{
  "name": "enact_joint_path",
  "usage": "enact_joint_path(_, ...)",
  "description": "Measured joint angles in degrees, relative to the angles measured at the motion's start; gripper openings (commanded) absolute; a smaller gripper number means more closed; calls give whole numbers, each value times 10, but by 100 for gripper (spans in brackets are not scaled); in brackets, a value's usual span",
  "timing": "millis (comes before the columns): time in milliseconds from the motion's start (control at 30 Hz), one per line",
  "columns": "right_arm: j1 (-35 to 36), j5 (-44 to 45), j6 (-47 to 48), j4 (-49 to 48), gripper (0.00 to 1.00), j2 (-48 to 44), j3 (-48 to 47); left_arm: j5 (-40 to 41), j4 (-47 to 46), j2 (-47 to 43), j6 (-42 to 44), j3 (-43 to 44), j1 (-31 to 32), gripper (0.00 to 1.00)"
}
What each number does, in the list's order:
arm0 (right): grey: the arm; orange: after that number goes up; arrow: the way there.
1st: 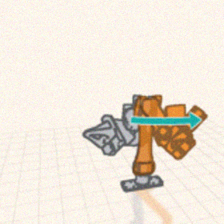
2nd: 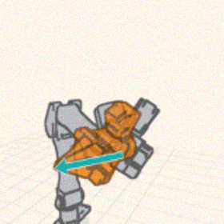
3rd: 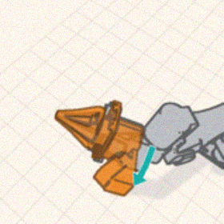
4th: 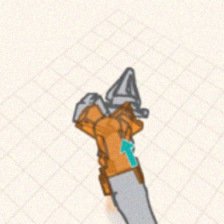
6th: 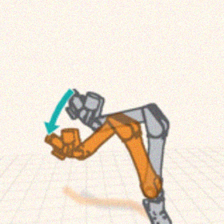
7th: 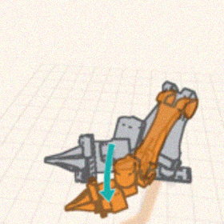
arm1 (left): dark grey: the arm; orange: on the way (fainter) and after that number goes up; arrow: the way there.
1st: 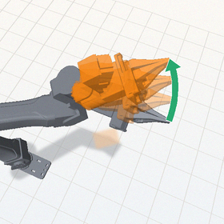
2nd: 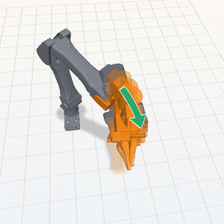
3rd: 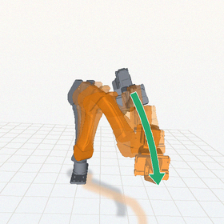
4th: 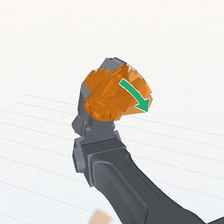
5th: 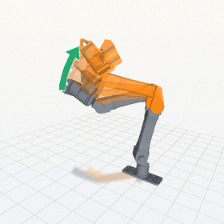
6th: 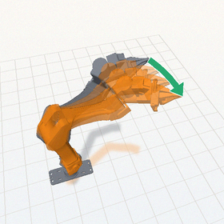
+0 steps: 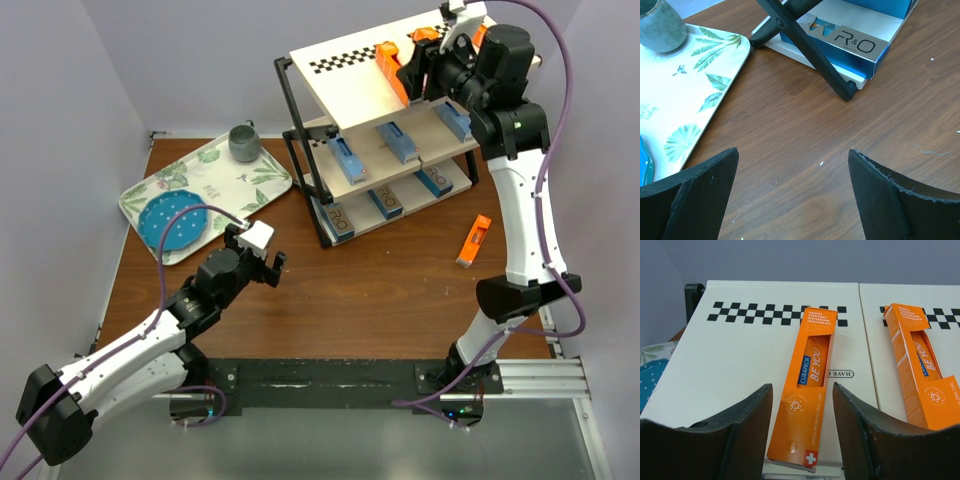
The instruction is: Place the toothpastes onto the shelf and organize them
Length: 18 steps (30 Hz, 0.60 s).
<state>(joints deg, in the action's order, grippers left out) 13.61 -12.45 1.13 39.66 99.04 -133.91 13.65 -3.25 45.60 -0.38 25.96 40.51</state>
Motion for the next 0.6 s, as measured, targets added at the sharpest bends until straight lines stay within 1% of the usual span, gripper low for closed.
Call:
enact_joint_path(67, 0, 0, 0, -7, 61, -2, 16, 0, 0, 0, 0, 0, 0, 96)
enact_joint_path(200, 0, 2, -3, -16, 69, -8, 55, 0, 0, 0, 0, 0, 0, 96)
enact_joint_path(233, 0, 3, -3, -20, 69, -13, 67, 0, 1, 0, 0, 0, 0, 96)
enact_joint_path(400, 0, 9, -5, -49, 69, -66, 142, 0, 2, 0, 0, 0, 0, 96)
enact_joint_path(500, 0, 10, -5, -78, 65, -109, 189, 0, 4, 0, 0, 0, 0, 96)
enact_joint_path(600, 0, 11, -5, -104, 60, -136, 216, -2, 4, 0, 0, 0, 0, 96)
